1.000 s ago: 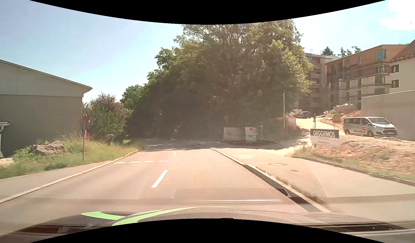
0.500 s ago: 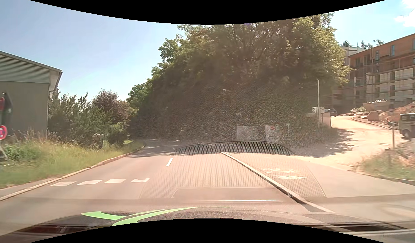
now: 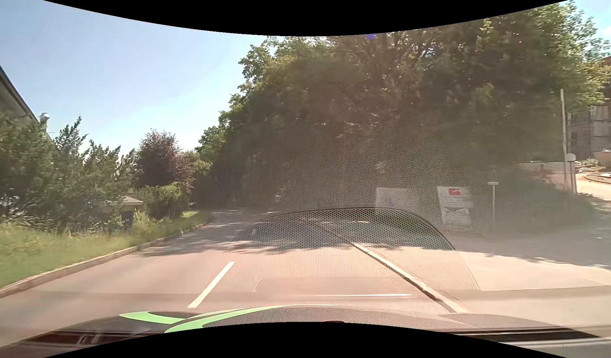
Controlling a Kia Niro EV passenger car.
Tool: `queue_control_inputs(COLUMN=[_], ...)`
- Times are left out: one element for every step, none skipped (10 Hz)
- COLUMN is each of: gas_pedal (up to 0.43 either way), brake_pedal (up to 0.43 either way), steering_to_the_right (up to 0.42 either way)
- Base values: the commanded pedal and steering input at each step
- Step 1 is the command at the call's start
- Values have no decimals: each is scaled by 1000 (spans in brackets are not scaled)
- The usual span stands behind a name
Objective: Follow the waypoints while adhering to traffic rules and regulations
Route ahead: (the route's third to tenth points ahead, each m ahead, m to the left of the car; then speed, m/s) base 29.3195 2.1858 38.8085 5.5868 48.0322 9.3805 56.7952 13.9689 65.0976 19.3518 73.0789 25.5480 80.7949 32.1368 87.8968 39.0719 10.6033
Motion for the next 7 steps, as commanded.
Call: queue_control_inputs(gas_pedal=[0, 0, 0, 0, 0, 0, 0], brake_pedal=[12, 12, 12, 18, 18, 18, 18], steering_to_the_right=[-43, -46, -47, -47, -47, -47, -47])
